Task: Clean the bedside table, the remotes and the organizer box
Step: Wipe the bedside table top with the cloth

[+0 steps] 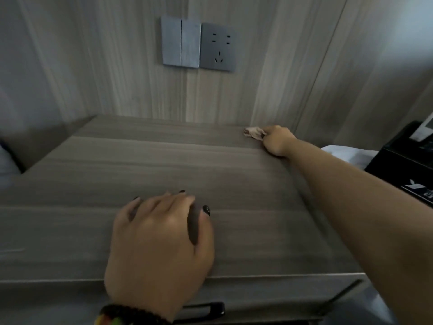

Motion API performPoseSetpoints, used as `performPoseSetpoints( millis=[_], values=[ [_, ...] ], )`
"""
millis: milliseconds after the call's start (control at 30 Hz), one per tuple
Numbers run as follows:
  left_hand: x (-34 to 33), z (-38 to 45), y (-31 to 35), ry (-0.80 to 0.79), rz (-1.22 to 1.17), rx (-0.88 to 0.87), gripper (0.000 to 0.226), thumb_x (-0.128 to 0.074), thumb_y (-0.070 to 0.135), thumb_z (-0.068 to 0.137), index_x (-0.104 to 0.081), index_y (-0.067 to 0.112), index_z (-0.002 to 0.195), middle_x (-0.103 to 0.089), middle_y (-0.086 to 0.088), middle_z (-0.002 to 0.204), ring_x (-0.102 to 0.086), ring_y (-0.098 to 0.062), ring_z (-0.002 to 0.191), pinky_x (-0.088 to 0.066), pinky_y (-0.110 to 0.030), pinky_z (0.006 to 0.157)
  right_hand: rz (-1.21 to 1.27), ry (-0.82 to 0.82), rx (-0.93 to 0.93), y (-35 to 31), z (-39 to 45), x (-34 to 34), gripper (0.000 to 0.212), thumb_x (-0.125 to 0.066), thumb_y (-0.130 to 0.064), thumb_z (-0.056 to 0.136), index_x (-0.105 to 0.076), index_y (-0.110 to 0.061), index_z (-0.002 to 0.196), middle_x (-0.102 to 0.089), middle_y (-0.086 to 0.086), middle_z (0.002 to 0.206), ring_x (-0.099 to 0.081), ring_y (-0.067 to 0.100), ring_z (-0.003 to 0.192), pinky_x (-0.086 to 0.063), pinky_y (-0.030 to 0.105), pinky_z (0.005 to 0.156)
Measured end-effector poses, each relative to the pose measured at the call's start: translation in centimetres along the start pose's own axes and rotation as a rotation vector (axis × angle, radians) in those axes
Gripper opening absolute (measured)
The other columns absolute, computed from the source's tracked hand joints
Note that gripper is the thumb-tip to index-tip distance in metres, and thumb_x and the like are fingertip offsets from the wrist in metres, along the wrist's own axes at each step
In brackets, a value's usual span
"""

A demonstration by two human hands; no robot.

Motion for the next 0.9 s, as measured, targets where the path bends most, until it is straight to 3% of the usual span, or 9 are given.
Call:
performPoseSetpoints(
  millis=[133,200,367,533,633,733,800,867,900],
  values=[
    [-0.2,0.1,0.0,-0.027,0.014,0.015,0.041,-0.044,0.044,0.081,-0.074,0.019,0.093,-0.074,-0.001,0.096,-0.069,-0.021,0.093,-0.045,-0.043,0.095,-0.156,0.029,-0.088,-2.4,2.1,-0.7,0.042,-0.040,-0.024,0.091,-0.054,-0.010,0.128,-0.052,0.018,0.136,-0.050,0.037,0.123,-0.042,0.042,0.102],
    [-0.2,0.0,0.0,-0.015,-0.003,0.015,0.039,-0.045,0.044,0.081,-0.074,0.019,0.091,-0.074,0.000,0.096,-0.069,-0.021,0.092,-0.045,-0.043,0.094,-0.163,0.050,-0.028,-5.1,1.8,-1.1,0.041,-0.039,-0.022,0.093,-0.053,-0.009,0.130,-0.051,0.019,0.138,-0.049,0.036,0.125,-0.040,0.044,0.103],
    [-0.1,0.1,-0.1,-0.007,-0.028,0.027,0.037,-0.045,0.044,0.079,-0.073,0.021,0.090,-0.074,0.004,0.093,-0.068,-0.018,0.092,-0.043,-0.039,0.093,0.101,0.056,0.452,-12.2,-5.0,-2.2,0.044,-0.038,-0.014,0.084,-0.060,-0.014,0.121,-0.064,0.016,0.120,-0.058,0.033,0.111,-0.045,0.039,0.096],
    [0.5,-0.3,0.0,0.102,-0.077,-0.019,0.037,-0.049,0.038,0.078,-0.072,0.018,0.097,-0.072,0.000,0.105,-0.066,-0.021,0.100,-0.039,-0.036,0.092,0.228,0.038,0.765,-11.6,-16.7,0.6,0.036,-0.043,0.003,0.081,-0.064,0.004,0.111,-0.066,0.019,0.112,-0.056,0.030,0.109,-0.037,0.031,0.099],
    [0.9,-0.7,0.0,0.198,-0.139,-0.062,0.035,-0.051,0.032,0.079,-0.070,0.015,0.104,-0.065,-0.004,0.123,-0.059,-0.025,0.115,-0.043,-0.042,0.094,0.229,-0.001,0.735,-8.3,-19.6,1.4,0.044,-0.043,-0.001,0.085,-0.059,0.000,0.126,-0.058,0.008,0.131,-0.044,0.011,0.125,-0.022,0.009,0.110],
    [0.9,-1.0,0.0,0.218,-0.178,-0.069,0.034,-0.051,0.029,0.081,-0.067,0.013,0.106,-0.061,-0.005,0.128,-0.053,-0.026,0.122,-0.043,-0.045,0.096,0.228,0.038,0.562,-4.8,-18.4,2.4,0.041,-0.046,0.006,0.087,-0.060,-0.003,0.124,-0.060,0.010,0.127,-0.045,0.012,0.121,-0.014,-0.005,0.098],
    [1.0,-1.2,-0.1,0.229,-0.216,-0.053,0.033,-0.050,0.027,0.082,-0.066,0.013,0.107,-0.058,-0.005,0.130,-0.049,-0.025,0.124,-0.043,-0.045,0.097,0.216,0.050,0.393,-2.9,-17.3,2.3,0.040,-0.046,0.004,0.087,-0.062,-0.009,0.120,-0.063,0.008,0.120,-0.051,0.023,0.116,-0.027,0.008,0.097],
    [1.2,-1.4,-0.4,0.241,-0.283,-0.015,0.030,-0.051,0.023,0.084,-0.065,0.013,0.109,-0.054,-0.004,0.133,-0.043,-0.024,0.127,-0.044,-0.046,0.099,0.218,0.065,0.316,-2.5,-17.3,1.7,0.031,-0.042,-0.003,0.082,-0.064,-0.014,0.100,-0.065,0.005,0.101,-0.058,0.029,0.102,-0.038,0.027,0.089],
    [1.4,-1.5,-0.5,0.245,-0.326,0.013,0.029,-0.052,0.020,0.085,-0.064,0.014,0.110,-0.051,-0.004,0.134,-0.040,-0.023,0.129,-0.046,-0.047,0.097,0.219,0.083,0.301,-2.5,-17.9,1.5,0.025,-0.041,-0.005,0.080,-0.060,-0.017,0.091,-0.063,0.003,0.093,-0.058,0.030,0.096,-0.039,0.029,0.084]
  ],
)
Point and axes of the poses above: each hand's wrist, its own z-axis towards the middle knuckle, its own x-axis out of the back of the hand, y = z × x, the point moved 5 cm from there along z, towards the middle knuckle
